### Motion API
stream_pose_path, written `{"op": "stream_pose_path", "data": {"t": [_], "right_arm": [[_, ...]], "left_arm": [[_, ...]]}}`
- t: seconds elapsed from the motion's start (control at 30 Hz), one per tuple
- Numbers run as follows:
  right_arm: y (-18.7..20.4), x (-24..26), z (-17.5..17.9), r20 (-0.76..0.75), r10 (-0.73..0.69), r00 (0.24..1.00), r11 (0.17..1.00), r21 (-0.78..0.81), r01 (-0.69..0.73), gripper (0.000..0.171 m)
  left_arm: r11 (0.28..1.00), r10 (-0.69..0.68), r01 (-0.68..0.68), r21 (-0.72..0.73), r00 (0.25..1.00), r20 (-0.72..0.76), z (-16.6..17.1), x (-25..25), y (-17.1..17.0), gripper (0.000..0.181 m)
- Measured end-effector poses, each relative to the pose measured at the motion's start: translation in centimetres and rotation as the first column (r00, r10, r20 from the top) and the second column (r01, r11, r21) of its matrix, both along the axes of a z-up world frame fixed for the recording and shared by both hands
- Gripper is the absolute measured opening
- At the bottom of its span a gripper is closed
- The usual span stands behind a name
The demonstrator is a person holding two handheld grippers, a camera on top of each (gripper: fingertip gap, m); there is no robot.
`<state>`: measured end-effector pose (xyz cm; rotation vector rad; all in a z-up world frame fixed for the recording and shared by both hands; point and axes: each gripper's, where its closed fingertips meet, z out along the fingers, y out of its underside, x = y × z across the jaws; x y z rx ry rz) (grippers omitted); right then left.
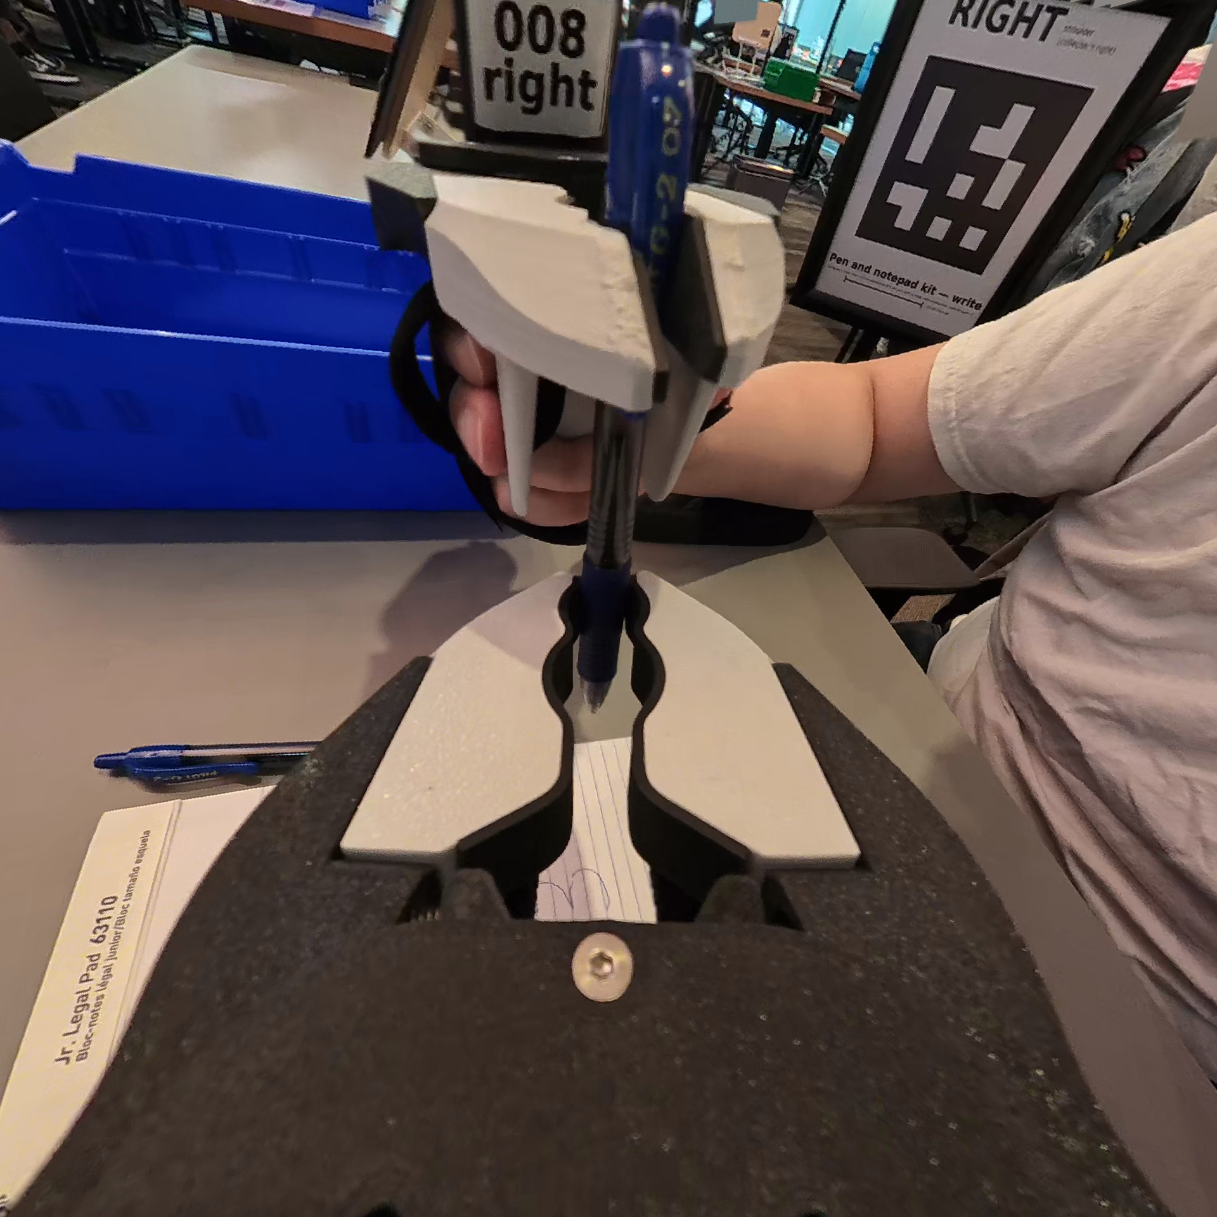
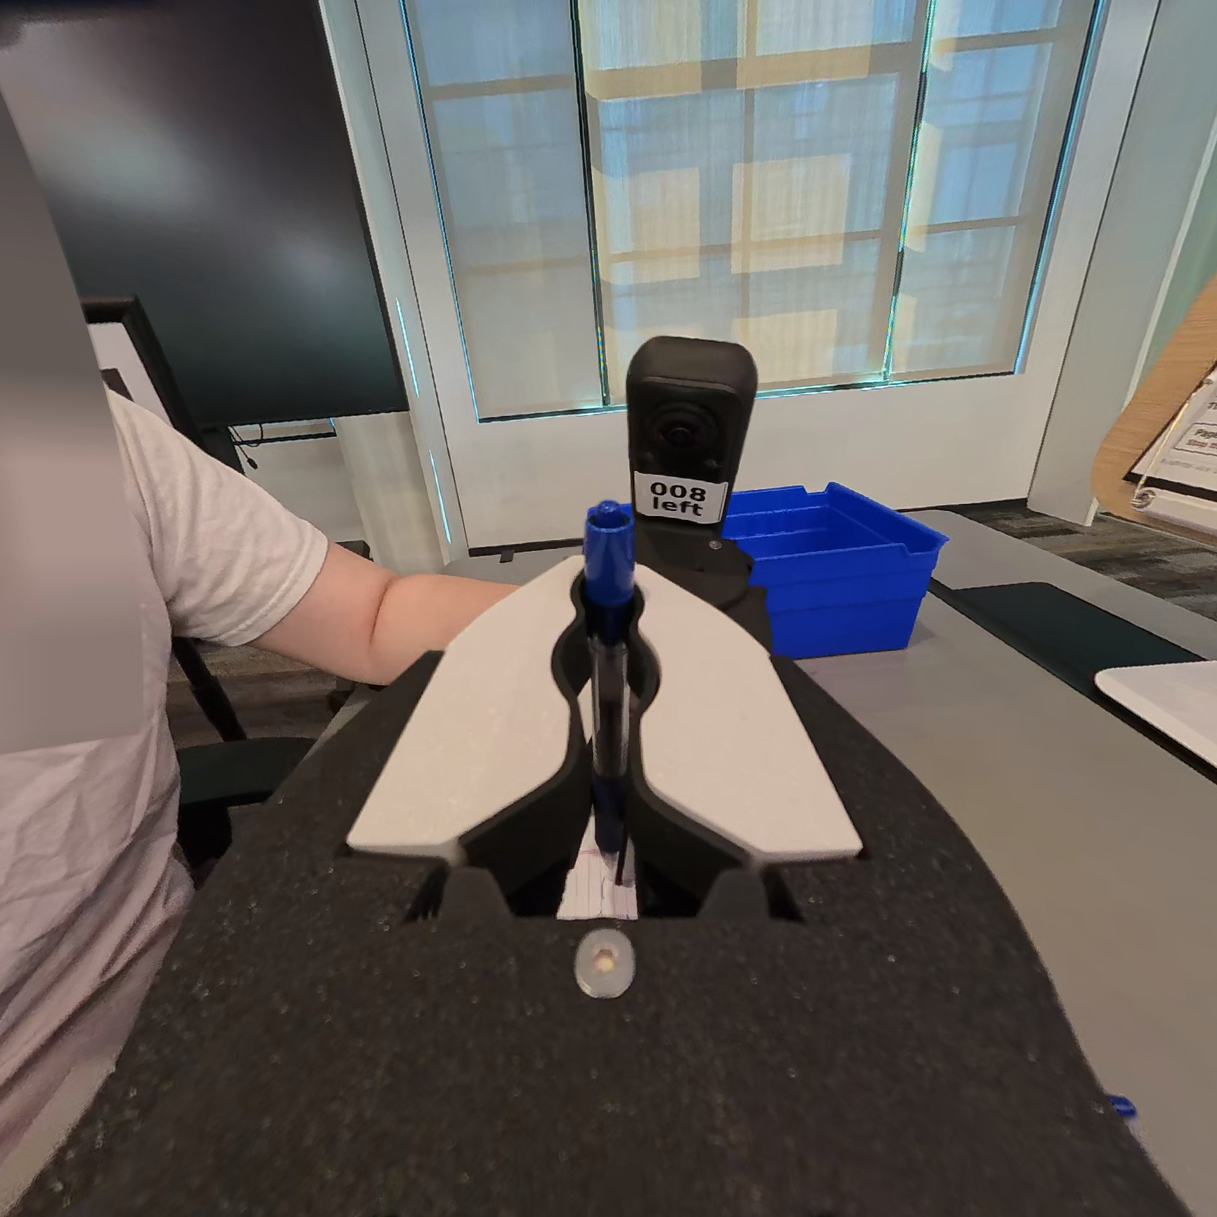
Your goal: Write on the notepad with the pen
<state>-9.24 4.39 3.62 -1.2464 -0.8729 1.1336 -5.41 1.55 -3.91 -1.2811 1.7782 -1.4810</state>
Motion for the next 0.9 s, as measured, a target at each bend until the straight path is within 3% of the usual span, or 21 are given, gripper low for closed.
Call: {"op": "stream_pose_path", "data": {"t": [0.1, 0.2, 0.33, 0.5, 0.67, 0.9], "right_arm": [[0.6, 0.5, 0.1, 0.011, -0.063, 0.998, 0.998, 0.016, 0.063, 0.005], [1.9, 2.1, 0.5, 0.042, -0.227, 0.973, 0.972, 0.068, 0.224, 0.005], [4.0, 4.4, 0.0, 0.181, -0.516, 0.837, 0.852, 0.21, 0.48, 0.005], [5.4, 6.3, -0.2, 0.217, -0.732, 0.645, 0.68, 0.287, 0.675, 0.006], [6.3, 7.1, -1.1, 0.246, -0.79, 0.562, 0.613, 0.286, 0.736, 0.006], [6.4, 7.2, -1.4, 0.255, -0.78, 0.572, 0.625, 0.271, 0.732, 0.006]], "left_arm": [[0.998, 0.056, -0.056, 0.0, 0.998, -0.009, -0.1, 0.2, 1.0, 0.026], [0.985, 0.167, -0.167, 0.047, 0.986, -0.002, 0.1, 0.2, 3.3, 0.038], [0.925, 0.365, -0.364, 0.111, 0.931, 0.013, 1.0, -0.5, 7.2, 0.036], [0.848, 0.514, -0.506, 0.159, 0.857, -0.014, 1.3, -1.6, 10.0, 0.029], [0.782, 0.603, -0.581, 0.226, 0.797, -0.036, 0.9, -2.1, 11.5, 0.029], [0.761, 0.627, -0.599, 0.249, 0.778, -0.043, 0.6, -2.2, 12.0, 0.029]]}}
